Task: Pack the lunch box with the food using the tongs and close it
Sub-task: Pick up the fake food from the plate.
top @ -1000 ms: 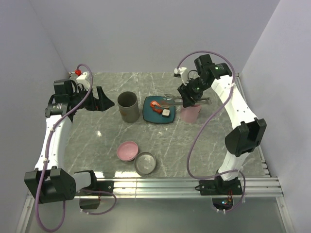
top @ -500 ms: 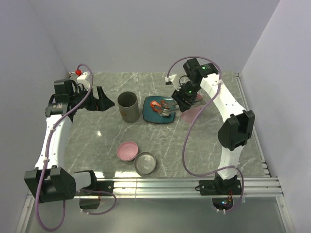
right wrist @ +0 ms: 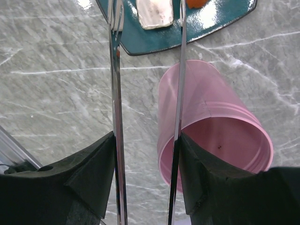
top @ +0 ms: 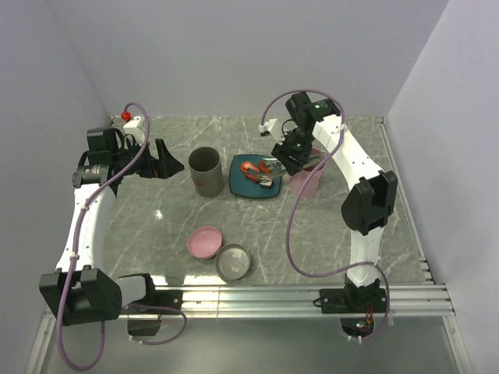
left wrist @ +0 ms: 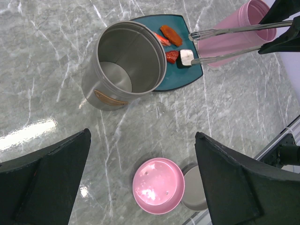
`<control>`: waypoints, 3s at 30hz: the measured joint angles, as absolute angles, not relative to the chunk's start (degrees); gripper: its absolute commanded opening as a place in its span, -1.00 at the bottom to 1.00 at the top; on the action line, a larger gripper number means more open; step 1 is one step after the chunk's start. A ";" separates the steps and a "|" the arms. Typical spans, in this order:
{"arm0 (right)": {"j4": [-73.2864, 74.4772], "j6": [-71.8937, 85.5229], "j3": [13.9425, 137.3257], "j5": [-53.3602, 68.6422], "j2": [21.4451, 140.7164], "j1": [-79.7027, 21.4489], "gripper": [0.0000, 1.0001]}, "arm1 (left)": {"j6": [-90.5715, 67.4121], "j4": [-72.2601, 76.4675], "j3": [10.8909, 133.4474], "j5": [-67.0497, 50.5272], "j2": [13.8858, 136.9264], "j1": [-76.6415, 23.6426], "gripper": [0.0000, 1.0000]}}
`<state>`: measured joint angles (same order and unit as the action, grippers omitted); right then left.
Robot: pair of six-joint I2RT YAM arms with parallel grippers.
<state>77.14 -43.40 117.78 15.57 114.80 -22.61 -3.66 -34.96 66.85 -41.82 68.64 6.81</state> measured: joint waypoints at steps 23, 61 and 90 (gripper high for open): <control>74.37 -30.50 111.61 18.65 110.39 -22.63 0.18 | -3.66 -34.76 65.58 -42.22 68.58 6.83 0.99; 37.98 6.20 65.14 11.40 78.52 -26.87 0.20 | -6.72 -32.34 62.57 -40.69 66.08 6.81 0.99; 34.65 6.35 65.10 8.84 87.33 -26.87 0.22 | -6.72 -31.88 61.60 -40.66 66.06 6.83 0.99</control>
